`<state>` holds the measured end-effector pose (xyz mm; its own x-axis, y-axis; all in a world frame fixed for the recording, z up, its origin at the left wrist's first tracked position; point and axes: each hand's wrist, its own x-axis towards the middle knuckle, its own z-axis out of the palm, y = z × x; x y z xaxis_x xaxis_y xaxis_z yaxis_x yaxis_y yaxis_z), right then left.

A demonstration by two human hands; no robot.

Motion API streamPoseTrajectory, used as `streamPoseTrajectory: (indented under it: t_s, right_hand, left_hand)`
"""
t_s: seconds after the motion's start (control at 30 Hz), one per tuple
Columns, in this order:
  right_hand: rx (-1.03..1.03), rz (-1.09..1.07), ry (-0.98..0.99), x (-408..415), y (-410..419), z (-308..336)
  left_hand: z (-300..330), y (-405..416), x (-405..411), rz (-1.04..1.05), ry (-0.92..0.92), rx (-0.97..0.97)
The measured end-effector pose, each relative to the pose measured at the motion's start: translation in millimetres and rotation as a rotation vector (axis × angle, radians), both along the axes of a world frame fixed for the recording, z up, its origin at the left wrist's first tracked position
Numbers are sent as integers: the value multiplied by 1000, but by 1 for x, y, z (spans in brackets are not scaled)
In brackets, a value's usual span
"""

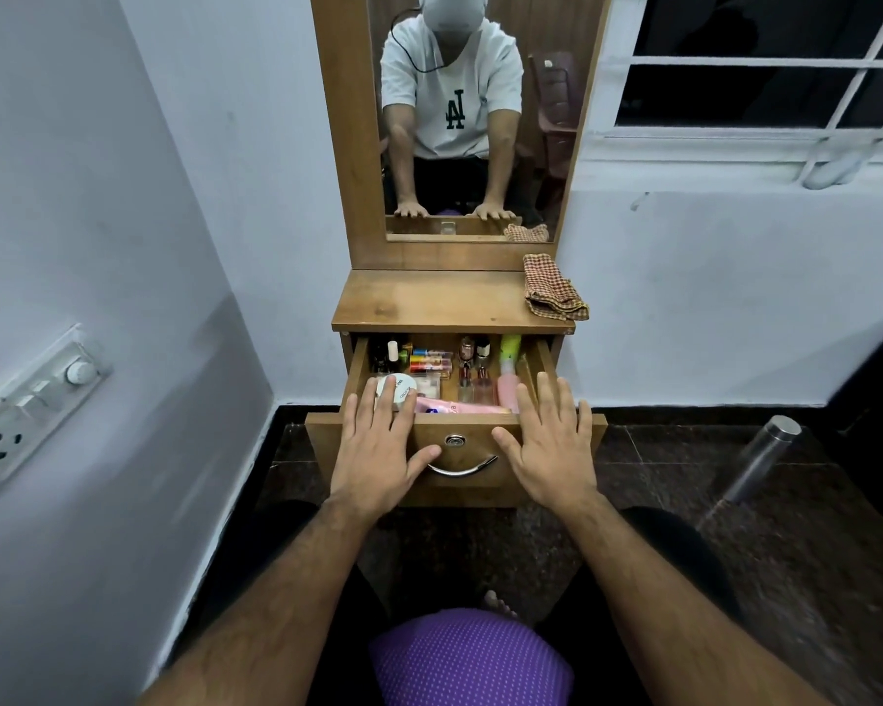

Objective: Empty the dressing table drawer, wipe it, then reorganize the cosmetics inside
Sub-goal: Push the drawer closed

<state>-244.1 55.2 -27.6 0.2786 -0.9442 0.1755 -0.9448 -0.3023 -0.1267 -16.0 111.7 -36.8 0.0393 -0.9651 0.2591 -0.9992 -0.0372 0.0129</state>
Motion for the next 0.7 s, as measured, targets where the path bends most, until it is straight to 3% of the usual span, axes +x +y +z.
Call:
streamPoseTrajectory:
  t_s: [0.4, 0.7]
  right_hand:
    - [-74, 16, -31, 11, -71, -12]
    - [-169, 47, -216, 19, -99, -17]
  left_hand:
    - [-5, -65, 17, -20, -23, -43]
    - [-31, -70, 28, 58, 26, -80]
